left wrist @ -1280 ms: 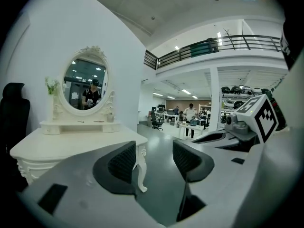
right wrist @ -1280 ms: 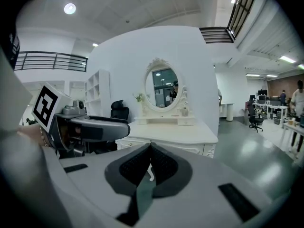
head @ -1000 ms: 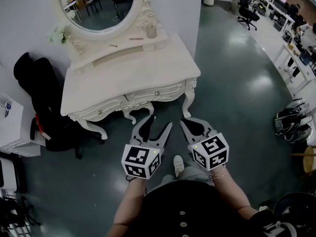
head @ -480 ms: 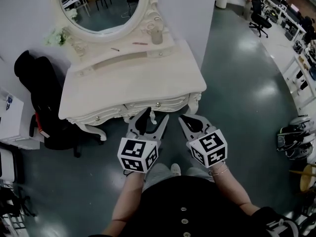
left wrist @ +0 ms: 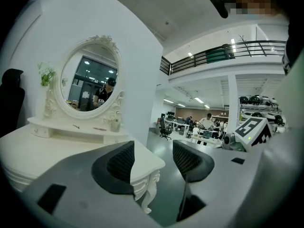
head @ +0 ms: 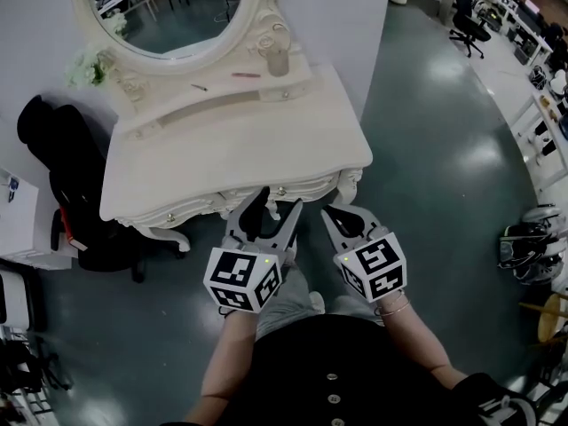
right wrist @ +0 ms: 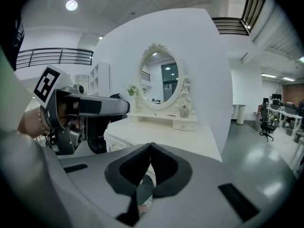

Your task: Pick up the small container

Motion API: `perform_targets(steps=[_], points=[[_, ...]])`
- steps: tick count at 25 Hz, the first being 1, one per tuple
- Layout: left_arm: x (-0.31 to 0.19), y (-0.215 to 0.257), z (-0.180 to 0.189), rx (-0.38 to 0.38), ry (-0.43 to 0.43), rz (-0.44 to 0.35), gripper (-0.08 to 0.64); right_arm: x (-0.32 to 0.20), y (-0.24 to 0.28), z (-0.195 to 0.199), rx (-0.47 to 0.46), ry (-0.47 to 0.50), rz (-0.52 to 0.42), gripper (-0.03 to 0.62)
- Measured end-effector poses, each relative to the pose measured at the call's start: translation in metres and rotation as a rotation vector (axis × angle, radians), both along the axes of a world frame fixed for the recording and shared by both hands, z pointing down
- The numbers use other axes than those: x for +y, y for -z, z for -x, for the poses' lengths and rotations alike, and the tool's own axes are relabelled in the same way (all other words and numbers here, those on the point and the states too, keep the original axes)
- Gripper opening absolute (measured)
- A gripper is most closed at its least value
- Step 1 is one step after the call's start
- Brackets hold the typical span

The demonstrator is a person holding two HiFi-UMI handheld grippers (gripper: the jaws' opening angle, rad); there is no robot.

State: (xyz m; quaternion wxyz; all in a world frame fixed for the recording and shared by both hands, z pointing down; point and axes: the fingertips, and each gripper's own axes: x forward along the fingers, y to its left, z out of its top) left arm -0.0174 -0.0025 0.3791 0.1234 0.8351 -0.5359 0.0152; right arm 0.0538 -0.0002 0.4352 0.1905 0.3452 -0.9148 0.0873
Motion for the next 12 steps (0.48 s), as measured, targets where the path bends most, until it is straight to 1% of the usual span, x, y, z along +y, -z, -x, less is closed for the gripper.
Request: perform_targets(steps=[5,12], points=[[-0.021,-0.007,0.006,0.007,-0.008,0.022,0.239,-0.019,-0.002,0.003,0.0,-0.011,0.0,0.003],[-0.067,-0.004,0.02,0.009,-0.028,0.002,0.239,-0.061,-0.004,0.016,0.007,-0.035,0.0,0.003]])
